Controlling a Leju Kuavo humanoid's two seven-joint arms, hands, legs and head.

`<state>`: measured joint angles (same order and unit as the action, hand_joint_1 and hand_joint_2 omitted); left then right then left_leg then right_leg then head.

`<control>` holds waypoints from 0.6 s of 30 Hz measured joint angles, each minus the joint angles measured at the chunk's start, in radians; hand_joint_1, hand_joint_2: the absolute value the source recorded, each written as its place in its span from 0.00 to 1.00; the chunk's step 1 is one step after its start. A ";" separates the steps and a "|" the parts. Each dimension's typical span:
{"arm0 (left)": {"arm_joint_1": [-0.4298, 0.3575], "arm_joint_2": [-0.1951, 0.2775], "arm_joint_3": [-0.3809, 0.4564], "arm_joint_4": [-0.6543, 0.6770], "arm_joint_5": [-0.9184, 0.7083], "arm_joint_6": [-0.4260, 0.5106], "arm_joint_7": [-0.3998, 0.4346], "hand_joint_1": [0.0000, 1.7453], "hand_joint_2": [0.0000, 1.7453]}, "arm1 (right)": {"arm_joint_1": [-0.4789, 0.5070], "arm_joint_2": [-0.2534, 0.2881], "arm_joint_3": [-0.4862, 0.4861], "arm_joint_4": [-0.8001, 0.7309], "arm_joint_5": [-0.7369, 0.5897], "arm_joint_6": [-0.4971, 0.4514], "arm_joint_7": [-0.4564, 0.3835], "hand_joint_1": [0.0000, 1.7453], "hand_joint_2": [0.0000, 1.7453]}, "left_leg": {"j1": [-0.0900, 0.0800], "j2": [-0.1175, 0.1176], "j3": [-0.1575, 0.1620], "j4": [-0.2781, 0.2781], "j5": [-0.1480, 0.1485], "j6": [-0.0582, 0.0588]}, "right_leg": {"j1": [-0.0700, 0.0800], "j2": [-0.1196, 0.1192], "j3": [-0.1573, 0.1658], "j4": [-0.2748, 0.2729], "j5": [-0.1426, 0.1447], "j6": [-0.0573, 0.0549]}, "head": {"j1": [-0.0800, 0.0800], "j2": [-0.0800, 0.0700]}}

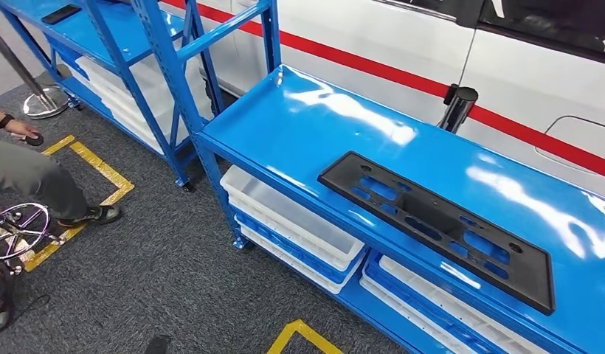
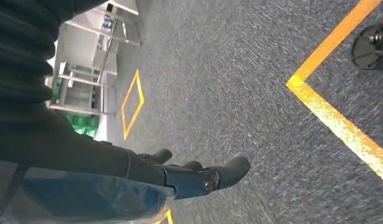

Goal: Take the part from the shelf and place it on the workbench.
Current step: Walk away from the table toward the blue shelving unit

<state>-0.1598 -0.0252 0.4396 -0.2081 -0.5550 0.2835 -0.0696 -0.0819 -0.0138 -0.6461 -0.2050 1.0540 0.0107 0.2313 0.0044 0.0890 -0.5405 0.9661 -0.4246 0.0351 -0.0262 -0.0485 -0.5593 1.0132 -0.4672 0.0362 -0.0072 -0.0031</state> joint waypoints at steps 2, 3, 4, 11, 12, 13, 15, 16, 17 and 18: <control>-0.007 0.006 0.000 -0.003 0.001 -0.003 -0.010 0.00 0.00 | -0.004 0.000 0.000 0.000 0.003 0.000 -0.003 0.00 1.00 | -0.003 0.018 0.003 0.007 -0.009 -0.015 | 0.005 -0.020 0.022 -0.046 0.009 -0.013 | -0.001 0.000; -0.010 0.008 0.000 -0.003 0.004 -0.005 -0.015 0.00 0.00 | -0.004 0.000 0.000 -0.001 0.003 0.000 -0.004 0.00 1.00 | -0.002 0.027 0.006 0.008 -0.014 -0.022 | 0.008 -0.011 0.019 -0.047 0.011 -0.018 | -0.001 0.000; -0.013 0.009 0.000 -0.004 0.007 -0.007 -0.021 0.00 0.00 | -0.004 0.000 0.000 -0.001 0.004 0.000 -0.004 0.00 1.00 | 0.001 0.032 0.008 0.009 -0.017 -0.027 | 0.004 0.002 0.017 -0.046 0.013 -0.026 | -0.002 0.000; -0.012 0.018 0.002 -0.008 0.031 -0.036 -0.040 0.00 0.00 | -0.003 0.003 -0.001 -0.001 0.012 0.001 -0.005 0.00 1.00 | 0.013 -0.087 -0.108 0.298 -0.182 -0.048 | 0.004 0.085 0.010 -0.045 0.034 -0.060 | -0.004 0.000; -0.012 0.019 0.002 -0.008 0.032 -0.042 -0.040 0.00 0.00 | -0.003 0.003 -0.001 -0.001 0.014 0.002 -0.005 0.00 1.00 | 0.013 -0.089 -0.103 0.288 -0.164 -0.045 | 0.006 0.099 0.010 -0.044 0.035 -0.060 | -0.003 0.000; -0.013 0.020 0.002 -0.008 0.032 -0.047 -0.041 0.00 0.00 | -0.003 0.003 -0.001 -0.001 0.015 0.003 -0.005 0.00 1.00 | 0.013 -0.094 -0.080 0.240 -0.129 -0.039 | 0.008 0.113 0.010 -0.043 0.035 -0.060 | -0.004 0.000; -0.015 0.024 0.003 -0.009 0.032 -0.053 -0.045 0.00 0.00 | -0.003 0.004 -0.001 0.000 0.017 0.004 -0.004 0.00 1.00 | 0.013 -0.131 -0.016 0.105 -0.061 -0.024 | 0.011 0.139 0.010 -0.040 0.037 -0.058 | -0.002 0.000; -0.016 0.027 0.004 -0.009 0.033 -0.055 -0.047 0.00 0.00 | -0.005 0.006 -0.001 0.000 0.018 0.004 -0.004 0.00 1.00 | 0.012 -0.147 0.005 0.058 -0.043 -0.017 | 0.012 0.150 0.008 -0.039 0.038 -0.055 | -0.002 0.000; -0.018 0.030 0.006 -0.009 0.034 -0.057 -0.048 0.00 0.00 | -0.006 0.007 -0.001 0.000 0.018 0.004 -0.004 0.00 1.00 | 0.010 -0.156 0.015 0.035 -0.037 -0.012 | 0.011 0.160 0.005 -0.039 0.041 -0.050 | -0.002 0.000; -0.020 0.032 0.008 -0.009 0.035 -0.059 -0.049 0.00 0.00 | -0.006 0.008 -0.001 0.000 0.019 0.004 -0.003 0.00 1.00 | 0.007 -0.153 0.016 0.032 -0.038 -0.010 | 0.011 0.169 0.001 -0.040 0.044 -0.044 | -0.002 0.000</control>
<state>-0.1803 0.0070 0.4478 -0.2175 -0.5197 0.2243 -0.1187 -0.0878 -0.0061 -0.6475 -0.2052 1.0727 0.0149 0.2279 0.0119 -0.0639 -0.5247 0.9977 -0.4626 0.0254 -0.0151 0.1202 -0.5584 0.9736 -0.4229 -0.0082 -0.0096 -0.0031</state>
